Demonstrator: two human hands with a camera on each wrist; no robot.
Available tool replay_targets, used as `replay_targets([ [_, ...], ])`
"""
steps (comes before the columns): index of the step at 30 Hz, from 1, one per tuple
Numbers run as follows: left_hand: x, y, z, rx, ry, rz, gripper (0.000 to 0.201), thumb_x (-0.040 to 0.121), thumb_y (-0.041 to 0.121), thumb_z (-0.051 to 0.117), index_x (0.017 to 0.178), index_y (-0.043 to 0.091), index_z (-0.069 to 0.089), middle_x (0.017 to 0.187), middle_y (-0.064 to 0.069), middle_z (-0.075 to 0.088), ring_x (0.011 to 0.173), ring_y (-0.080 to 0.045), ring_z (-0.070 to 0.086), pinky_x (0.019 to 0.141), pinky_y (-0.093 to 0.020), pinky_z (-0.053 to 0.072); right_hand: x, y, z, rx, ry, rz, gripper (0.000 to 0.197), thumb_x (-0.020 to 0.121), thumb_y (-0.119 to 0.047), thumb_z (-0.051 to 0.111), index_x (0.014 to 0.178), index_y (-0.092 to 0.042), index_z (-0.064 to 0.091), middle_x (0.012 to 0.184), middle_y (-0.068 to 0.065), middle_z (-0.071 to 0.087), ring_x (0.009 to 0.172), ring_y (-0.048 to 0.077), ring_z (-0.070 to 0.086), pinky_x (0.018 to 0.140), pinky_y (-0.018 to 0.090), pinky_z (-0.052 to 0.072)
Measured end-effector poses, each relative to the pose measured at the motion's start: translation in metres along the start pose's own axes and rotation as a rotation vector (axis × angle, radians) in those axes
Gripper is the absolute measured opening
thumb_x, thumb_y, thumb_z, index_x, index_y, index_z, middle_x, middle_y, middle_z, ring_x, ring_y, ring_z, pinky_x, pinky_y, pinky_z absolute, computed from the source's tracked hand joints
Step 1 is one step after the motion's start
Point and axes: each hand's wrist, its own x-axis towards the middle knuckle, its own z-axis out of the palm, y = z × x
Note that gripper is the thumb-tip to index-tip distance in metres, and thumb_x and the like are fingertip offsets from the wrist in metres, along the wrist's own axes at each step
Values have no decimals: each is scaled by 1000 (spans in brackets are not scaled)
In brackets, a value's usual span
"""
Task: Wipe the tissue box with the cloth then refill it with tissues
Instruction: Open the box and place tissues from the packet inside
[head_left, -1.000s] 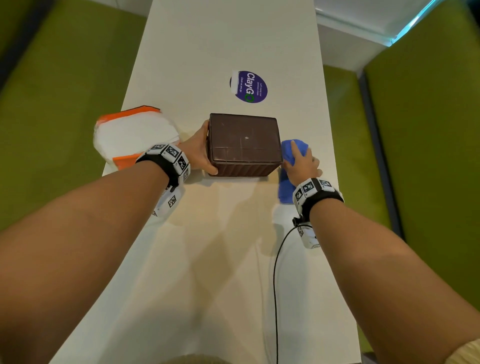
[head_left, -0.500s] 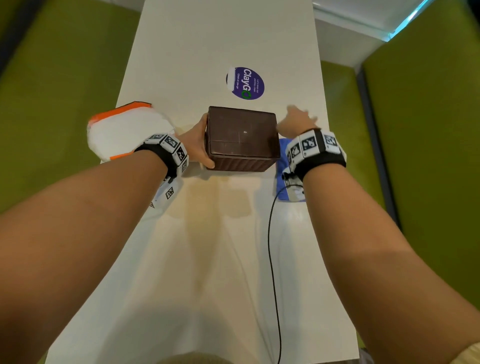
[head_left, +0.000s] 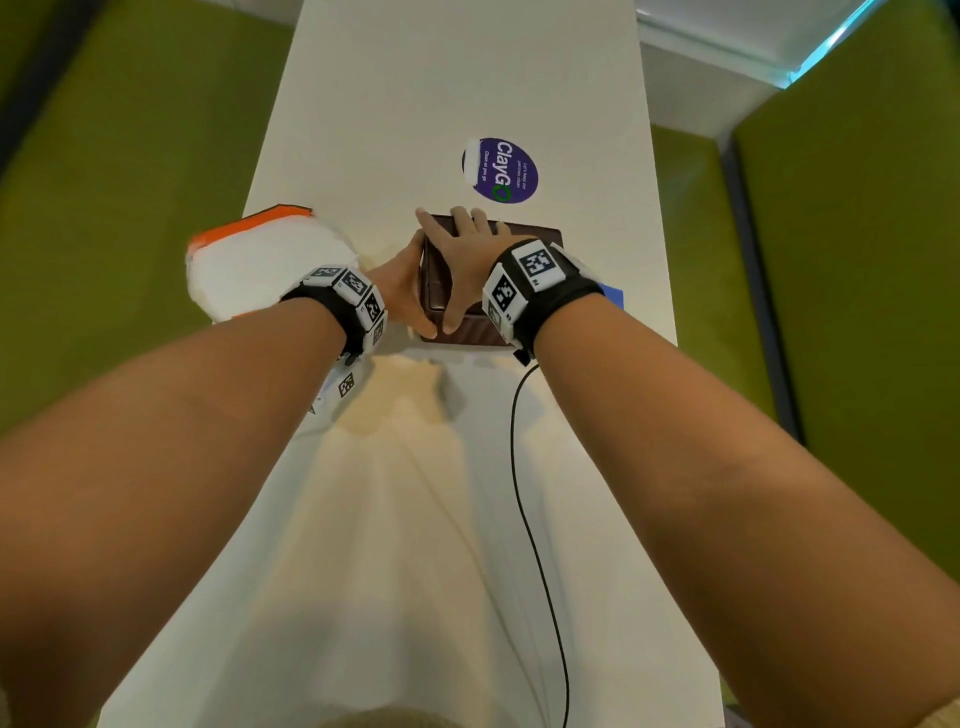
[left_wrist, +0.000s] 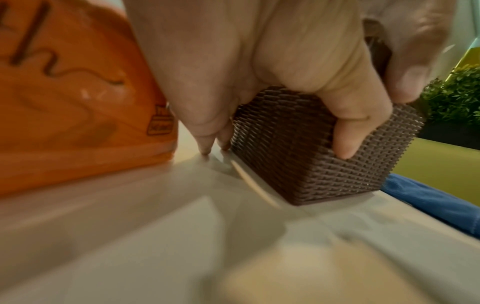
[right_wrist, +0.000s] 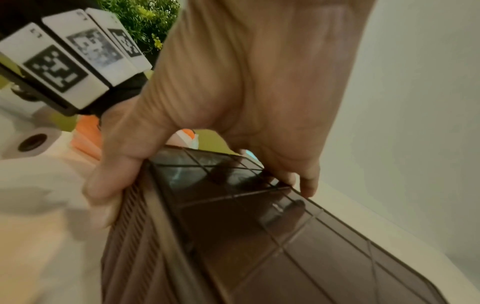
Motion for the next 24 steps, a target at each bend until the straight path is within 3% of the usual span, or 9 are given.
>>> replay_targets([
  [3,-2,3,-1,39,-15,-28,131,65,-2,84,149,5,-16,154,-13,29,143,-26,29,107,-26,28,-5,0,-7,-13,12,-23,135,53,-45,86,150,-33,-7,149,18,21,140,38,22,106,54,33],
  [7,-3,5,-2,40,-17,-32,127,64,-7,83,149,3,-11,155,-15,27,145,-27,27,111,-31,28,-14,1,-19,0,16,-19,129,55,-43,85,150,-35,-2,146,16,25,137,35,27,98,53,42],
  [11,-4,10,1,73,-6,-14,125,63,-9,83,148,-1,-10,155,-17,22,146,-28,23,109,-26,25,-24,2,-23,31,46,-24,129,54,-43,86,149,-37,0,147,16,23,138,36,25,97,55,42],
  [14,-6,13,0,158,-8,-47,135,62,0,86,147,-2,-18,158,-16,14,147,-28,18,118,-37,22,-33,4,-25,81,85,-39,128,55,-41,86,149,-38,-1,151,16,15,141,36,18,103,57,40],
  [16,-12,15,0,149,-32,-108,141,60,8,89,147,-1,-22,158,-18,17,147,-31,21,118,-45,25,-41,8,-29,137,106,-45,127,58,-39,86,149,-38,-2,154,17,8,144,36,13,107,58,36],
  [20,-52,27,6,281,17,-230,106,73,33,82,149,6,13,147,-16,42,135,-32,42,109,-44,37,-64,21,-39,407,208,-82,118,59,-35,86,148,-38,8,154,17,2,144,37,15,109,54,37],
  [24,-144,21,27,180,-89,-184,83,81,40,72,147,13,31,144,-5,49,131,-19,49,109,-31,36,-90,36,-36,902,464,-145,98,58,-36,85,137,-29,28,140,13,22,126,29,40,105,39,46],
])
